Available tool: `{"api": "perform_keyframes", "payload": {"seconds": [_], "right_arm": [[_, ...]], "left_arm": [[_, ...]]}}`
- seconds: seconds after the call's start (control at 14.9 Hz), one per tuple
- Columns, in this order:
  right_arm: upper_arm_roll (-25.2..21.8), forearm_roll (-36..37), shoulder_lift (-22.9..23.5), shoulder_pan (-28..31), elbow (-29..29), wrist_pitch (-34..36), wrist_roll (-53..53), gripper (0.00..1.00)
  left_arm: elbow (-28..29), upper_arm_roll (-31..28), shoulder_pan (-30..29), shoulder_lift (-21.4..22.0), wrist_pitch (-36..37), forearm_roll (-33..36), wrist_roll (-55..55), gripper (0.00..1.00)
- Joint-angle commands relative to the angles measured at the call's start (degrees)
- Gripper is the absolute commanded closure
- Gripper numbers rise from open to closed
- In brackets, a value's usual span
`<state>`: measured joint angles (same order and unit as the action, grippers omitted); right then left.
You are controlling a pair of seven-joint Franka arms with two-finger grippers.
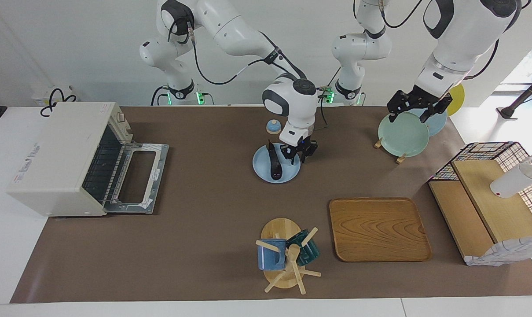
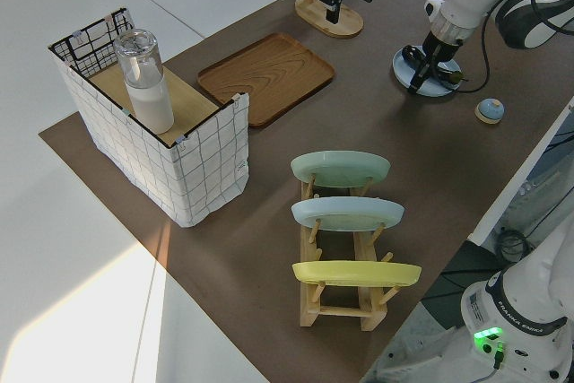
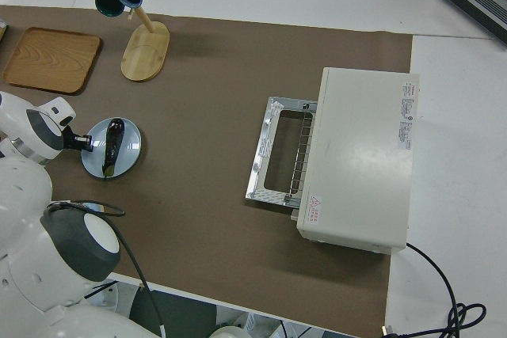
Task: Put eggplant into oven
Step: 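Grasp the eggplant on the plate with the right gripper, then carry the eggplant with the right gripper into the open oven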
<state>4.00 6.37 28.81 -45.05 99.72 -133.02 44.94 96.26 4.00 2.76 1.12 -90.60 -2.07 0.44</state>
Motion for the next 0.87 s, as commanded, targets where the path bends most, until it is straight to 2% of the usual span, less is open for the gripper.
{"api": "perform_keyframes", "payload": {"seconds": [0.0, 0.2, 0.34, 0.47, 0.67, 0.81], "right_arm": [[0.0, 2.1, -1.6, 0.2, -2.0, 6.5, 1.5, 1.00], [-0.2, 6.2, -1.3, 2.8, -10.7, 19.9, -3.9, 1.00], [-0.8, 7.2, -2.6, 5.1, -11.3, 23.9, -8.4, 1.00], [-0.5, 8.1, -8.3, 11.9, -6.6, 25.1, -13.2, 1.00], [-0.7, 8.4, -18.5, 21.0, 6.9, 24.5, -21.0, 1.00], [-0.8, 8.5, -22.5, 26.5, 13.3, 23.3, -26.4, 1.00]], "left_arm": [[0.6, -0.6, 0.1, 0.2, -1.2, 1.2, 0.8, 0.00], [0.9, -0.5, -0.4, 0.5, -1.3, 1.2, 1.3, 0.00], [1.4, -0.5, -0.6, 0.3, -2.0, 1.2, 1.7, 0.00], [1.4, -0.5, -0.4, 0.2, -2.3, 1.2, 1.7, 0.00], [1.1, -0.4, -0.4, 0.1, -2.1, 1.2, 1.5, 0.00], [1.3, -0.4, -0.5, 0.3, -2.0, 1.2, 1.1, 0.00]]}}
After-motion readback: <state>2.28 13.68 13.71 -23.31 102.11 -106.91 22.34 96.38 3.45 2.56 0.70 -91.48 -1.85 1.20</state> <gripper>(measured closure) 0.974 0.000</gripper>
